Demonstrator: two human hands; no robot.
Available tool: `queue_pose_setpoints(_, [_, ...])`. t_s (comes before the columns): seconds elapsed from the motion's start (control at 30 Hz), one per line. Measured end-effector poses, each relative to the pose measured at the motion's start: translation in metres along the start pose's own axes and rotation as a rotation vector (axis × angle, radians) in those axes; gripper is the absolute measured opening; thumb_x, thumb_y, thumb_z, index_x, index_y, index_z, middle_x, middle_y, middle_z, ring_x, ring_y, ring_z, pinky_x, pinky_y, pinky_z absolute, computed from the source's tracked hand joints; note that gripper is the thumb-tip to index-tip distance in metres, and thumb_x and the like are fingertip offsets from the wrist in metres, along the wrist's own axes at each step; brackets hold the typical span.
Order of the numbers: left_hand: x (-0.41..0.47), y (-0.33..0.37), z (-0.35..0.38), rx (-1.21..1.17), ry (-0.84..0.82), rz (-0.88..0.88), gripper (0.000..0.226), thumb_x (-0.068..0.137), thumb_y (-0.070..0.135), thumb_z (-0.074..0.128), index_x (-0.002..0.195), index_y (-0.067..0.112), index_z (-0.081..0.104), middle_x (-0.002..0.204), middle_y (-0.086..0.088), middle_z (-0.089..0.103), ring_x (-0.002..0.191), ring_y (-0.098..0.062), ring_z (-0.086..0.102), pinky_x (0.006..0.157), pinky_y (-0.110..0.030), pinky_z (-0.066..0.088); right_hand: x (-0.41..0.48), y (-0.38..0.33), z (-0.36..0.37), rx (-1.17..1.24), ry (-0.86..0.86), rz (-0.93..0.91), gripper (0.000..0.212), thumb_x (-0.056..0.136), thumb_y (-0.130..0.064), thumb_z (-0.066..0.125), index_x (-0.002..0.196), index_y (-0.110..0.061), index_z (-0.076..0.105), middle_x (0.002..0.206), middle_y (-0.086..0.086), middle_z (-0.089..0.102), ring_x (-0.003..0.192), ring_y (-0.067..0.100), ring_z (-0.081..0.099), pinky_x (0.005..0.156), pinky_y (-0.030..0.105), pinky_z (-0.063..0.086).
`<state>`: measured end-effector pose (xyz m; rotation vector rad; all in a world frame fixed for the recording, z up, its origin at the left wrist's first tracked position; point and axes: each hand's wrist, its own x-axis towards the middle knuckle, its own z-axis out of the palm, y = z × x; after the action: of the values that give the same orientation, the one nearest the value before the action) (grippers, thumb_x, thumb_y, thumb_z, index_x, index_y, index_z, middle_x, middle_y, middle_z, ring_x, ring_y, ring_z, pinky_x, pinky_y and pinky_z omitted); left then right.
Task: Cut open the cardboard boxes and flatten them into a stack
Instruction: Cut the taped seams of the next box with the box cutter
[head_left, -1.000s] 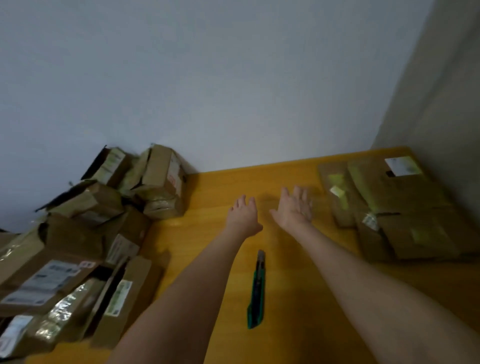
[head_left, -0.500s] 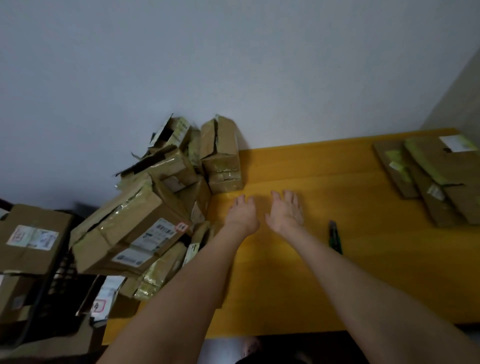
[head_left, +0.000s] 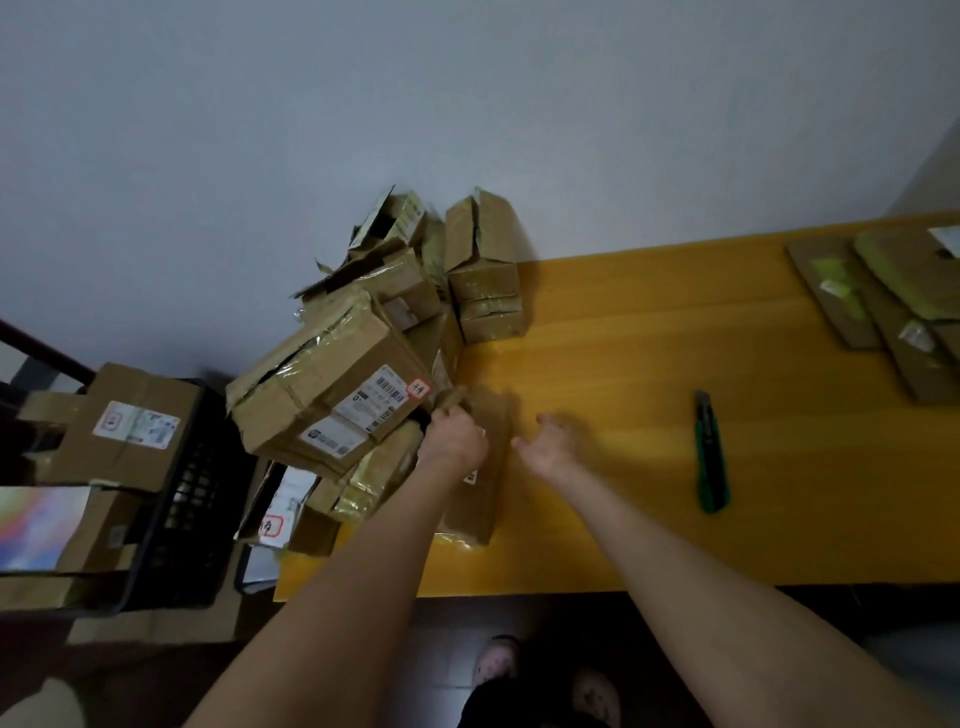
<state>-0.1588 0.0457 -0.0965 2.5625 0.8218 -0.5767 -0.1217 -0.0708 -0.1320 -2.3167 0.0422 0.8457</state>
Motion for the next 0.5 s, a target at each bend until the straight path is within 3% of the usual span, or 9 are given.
queue_pose_setpoints(0.17, [0.012,-0.013,0.007,-0.075,-0.072,-0.05,0.056,0.095,0.032,0.05,0.141,0.004,0.033,0.141,-0.02,0.042,0.126,-0.035,0.046,0.103,-0.049,0.042,-0.003,-0.001,0.018,0.385,-0.102,0.167,0.056,0.101,-0.036,0.043,0.148,-0.008,0.03,0.151,0.013,0.034,0.137,0.033,0.035,0.11,0.042,0.034])
queue_pose_setpoints(0.3, [0.023,-0.014,0.013,-0.057,-0.088,0.032,0.057,0.099,0.034,0.039,0.149,0.012,0.024,0.155,-0.014,0.019,0.136,-0.042,0.028,0.109,-0.053,0.032,-0.009,0.0,0.03,0.606,-0.124,0.275,0.055,0.102,-0.045,0.034,0.146,-0.013,0.033,0.147,0.011,0.04,0.131,0.032,0.041,0.103,0.044,0.038])
queue_pose_setpoints(0.5, [0.03,0.001,0.015,-0.104,-0.018,0.09,0.052,0.098,0.038,0.042,0.144,0.019,0.03,0.146,-0.017,0.023,0.131,-0.038,0.033,0.101,-0.049,0.038,-0.005,0.001,0.03,0.74,-0.039,0.31,0.061,0.1,-0.052,0.031,0.14,-0.008,0.043,0.139,0.013,0.049,0.123,0.032,0.049,0.099,0.044,0.041])
